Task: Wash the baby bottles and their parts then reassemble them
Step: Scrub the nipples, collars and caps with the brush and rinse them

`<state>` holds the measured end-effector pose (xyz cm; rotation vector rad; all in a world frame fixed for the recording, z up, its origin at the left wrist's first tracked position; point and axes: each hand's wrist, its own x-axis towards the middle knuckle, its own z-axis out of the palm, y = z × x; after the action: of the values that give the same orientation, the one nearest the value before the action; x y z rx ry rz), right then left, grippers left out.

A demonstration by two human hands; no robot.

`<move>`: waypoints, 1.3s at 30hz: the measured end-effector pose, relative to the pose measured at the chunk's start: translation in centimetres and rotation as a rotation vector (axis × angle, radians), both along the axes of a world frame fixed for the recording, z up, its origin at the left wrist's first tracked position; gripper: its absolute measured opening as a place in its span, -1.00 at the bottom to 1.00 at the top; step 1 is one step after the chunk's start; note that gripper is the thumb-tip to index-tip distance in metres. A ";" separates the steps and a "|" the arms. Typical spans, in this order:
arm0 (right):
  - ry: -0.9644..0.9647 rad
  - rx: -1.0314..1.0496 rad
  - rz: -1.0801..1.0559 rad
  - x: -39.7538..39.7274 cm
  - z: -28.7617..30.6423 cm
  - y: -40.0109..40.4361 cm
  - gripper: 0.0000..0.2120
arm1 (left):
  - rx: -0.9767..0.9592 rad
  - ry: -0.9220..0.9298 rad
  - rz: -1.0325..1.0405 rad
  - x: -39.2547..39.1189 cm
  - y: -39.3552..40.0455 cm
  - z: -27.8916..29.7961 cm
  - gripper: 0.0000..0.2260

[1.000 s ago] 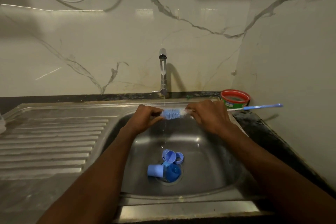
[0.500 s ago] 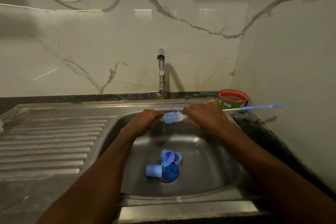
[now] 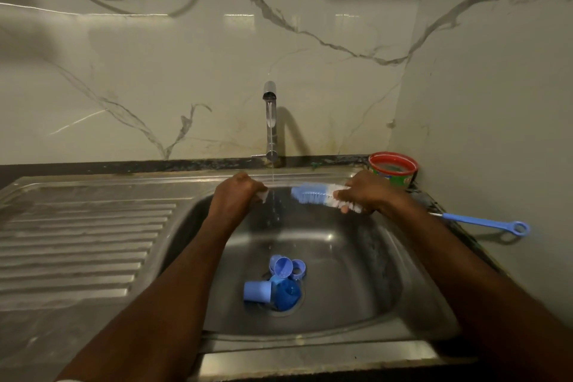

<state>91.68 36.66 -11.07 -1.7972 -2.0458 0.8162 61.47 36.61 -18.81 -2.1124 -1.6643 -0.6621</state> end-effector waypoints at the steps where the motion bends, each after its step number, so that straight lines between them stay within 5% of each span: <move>1: -0.094 0.073 0.002 0.1 -0.3 -0.2 -0.79 | -0.005 -0.041 0.036 0.2 0.0 -0.4 -0.73; 7: -0.441 0.426 -0.028 -1.7 -2.8 -2.9 -0.71 | -0.099 -0.694 0.012 3.1 -0.2 -0.6 -0.74; 15: -0.444 0.457 0.010 -2.6 -3.4 -4.0 -0.74 | -0.170 -1.103 0.056 4.6 -1.4 0.4 -0.74; 26: -0.452 0.463 0.044 -3.1 -3.8 -4.1 -0.72 | -0.034 -1.070 0.138 5.1 -0.4 1.1 -0.76; 36: -0.465 0.439 0.058 -3.0 -3.8 -4.3 -0.72 | -0.248 -1.048 0.052 5.0 -1.0 0.8 -0.91; 39: -0.462 0.437 0.055 -2.8 -3.7 -4.4 -0.74 | -0.120 -1.034 0.046 5.1 -0.9 0.8 -0.74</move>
<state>88.90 32.24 -14.81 -1.7869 -2.3186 -0.0627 66.52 35.75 -18.05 -1.8783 -2.2371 -1.8945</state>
